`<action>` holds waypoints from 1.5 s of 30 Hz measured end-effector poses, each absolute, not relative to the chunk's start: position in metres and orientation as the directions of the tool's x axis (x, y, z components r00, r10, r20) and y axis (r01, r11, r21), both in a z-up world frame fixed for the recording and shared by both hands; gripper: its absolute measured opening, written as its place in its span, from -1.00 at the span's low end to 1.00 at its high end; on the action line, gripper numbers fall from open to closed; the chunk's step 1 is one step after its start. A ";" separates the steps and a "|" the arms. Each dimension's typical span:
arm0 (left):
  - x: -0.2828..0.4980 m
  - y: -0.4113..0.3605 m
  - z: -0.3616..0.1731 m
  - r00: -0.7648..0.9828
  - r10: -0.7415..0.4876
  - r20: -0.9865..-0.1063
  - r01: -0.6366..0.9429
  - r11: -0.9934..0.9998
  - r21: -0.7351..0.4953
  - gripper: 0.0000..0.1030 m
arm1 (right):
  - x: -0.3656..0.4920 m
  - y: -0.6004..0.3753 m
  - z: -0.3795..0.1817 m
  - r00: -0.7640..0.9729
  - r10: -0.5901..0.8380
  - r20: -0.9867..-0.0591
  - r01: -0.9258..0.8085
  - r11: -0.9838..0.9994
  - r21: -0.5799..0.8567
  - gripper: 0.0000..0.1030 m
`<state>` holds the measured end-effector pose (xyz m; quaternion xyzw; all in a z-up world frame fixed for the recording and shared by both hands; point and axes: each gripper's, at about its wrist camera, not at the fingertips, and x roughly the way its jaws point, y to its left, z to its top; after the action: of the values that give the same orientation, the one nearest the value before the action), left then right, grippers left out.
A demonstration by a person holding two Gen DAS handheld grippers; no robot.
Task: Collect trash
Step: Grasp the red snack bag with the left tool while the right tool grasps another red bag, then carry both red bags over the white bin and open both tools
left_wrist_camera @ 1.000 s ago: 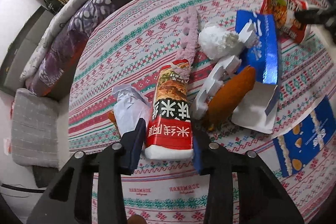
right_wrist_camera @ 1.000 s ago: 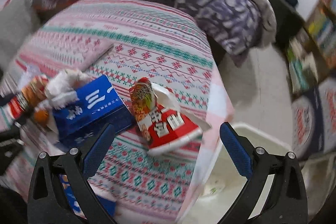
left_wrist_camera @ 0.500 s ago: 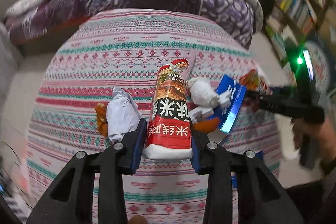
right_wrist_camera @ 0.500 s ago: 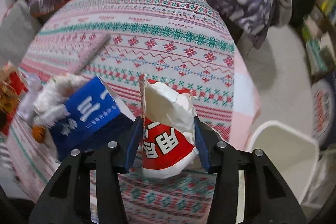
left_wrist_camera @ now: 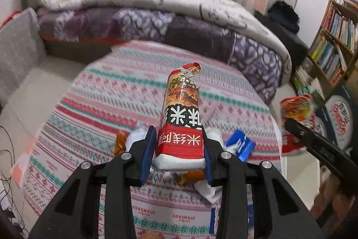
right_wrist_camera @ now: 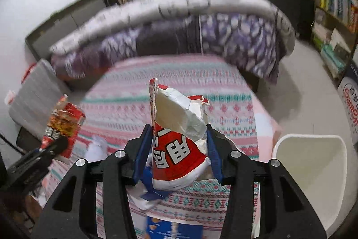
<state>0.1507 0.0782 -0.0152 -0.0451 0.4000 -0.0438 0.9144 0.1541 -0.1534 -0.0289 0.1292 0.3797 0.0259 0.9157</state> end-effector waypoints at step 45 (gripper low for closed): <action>0.093 -0.102 0.007 0.806 -0.226 -0.548 0.269 0.963 -0.001 -0.27 | 0.062 -0.292 -0.001 0.811 -0.194 -0.552 0.392 0.880 0.267 -0.10</action>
<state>0.0935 -0.1024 0.0074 0.0384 0.2832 -0.1304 0.9494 0.0617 -0.2924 -0.0009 0.1875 0.2644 -0.1572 0.9328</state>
